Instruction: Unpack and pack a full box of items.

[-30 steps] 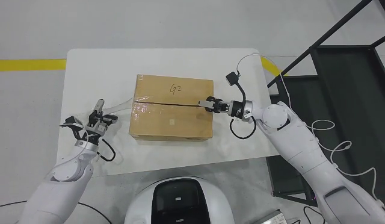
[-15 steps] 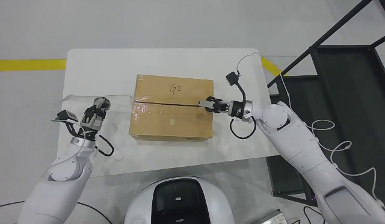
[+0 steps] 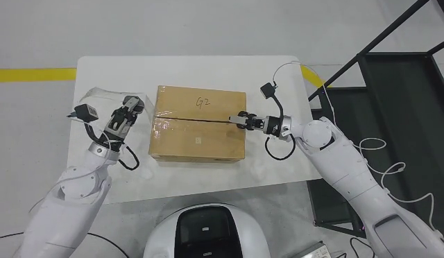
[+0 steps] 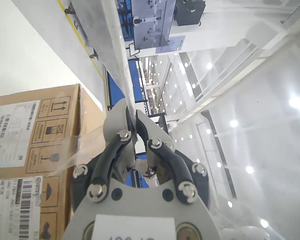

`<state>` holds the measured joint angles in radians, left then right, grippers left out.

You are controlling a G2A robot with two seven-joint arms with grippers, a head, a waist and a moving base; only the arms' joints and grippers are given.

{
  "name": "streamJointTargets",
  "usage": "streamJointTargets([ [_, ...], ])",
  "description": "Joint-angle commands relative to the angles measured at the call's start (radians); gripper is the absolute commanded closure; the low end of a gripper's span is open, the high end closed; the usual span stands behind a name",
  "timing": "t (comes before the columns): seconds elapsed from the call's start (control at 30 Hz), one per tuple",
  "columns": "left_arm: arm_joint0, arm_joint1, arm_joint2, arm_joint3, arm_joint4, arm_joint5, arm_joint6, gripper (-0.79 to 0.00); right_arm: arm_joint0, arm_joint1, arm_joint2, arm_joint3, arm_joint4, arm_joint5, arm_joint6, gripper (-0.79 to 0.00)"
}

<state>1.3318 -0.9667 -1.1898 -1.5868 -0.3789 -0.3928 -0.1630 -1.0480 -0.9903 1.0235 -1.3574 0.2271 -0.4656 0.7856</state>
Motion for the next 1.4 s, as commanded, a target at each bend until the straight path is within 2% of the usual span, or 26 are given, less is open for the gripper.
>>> streamJointTargets([
  [0.0,-0.009,-0.006,0.012,0.0,0.009,0.006,0.0,0.0,0.0,0.0,0.0,0.0,0.0,0.0,0.0,-0.785],
  [0.77,-0.06,-0.051,0.108,-0.009,0.131,0.071,-0.139,0.0,0.0,0.0,0.0,0.0,0.0,0.0,0.0,-0.785],
  [1.0,-0.08,-0.06,0.133,0.011,0.197,0.131,-0.19,0.0,0.0,0.0,0.0,0.0,0.0,0.0,0.0,-0.785],
  [1.37,-0.105,-0.073,0.166,0.007,0.326,0.141,-0.238,0.0,0.0,0.0,0.0,0.0,0.0,0.0,0.0,-0.785],
])
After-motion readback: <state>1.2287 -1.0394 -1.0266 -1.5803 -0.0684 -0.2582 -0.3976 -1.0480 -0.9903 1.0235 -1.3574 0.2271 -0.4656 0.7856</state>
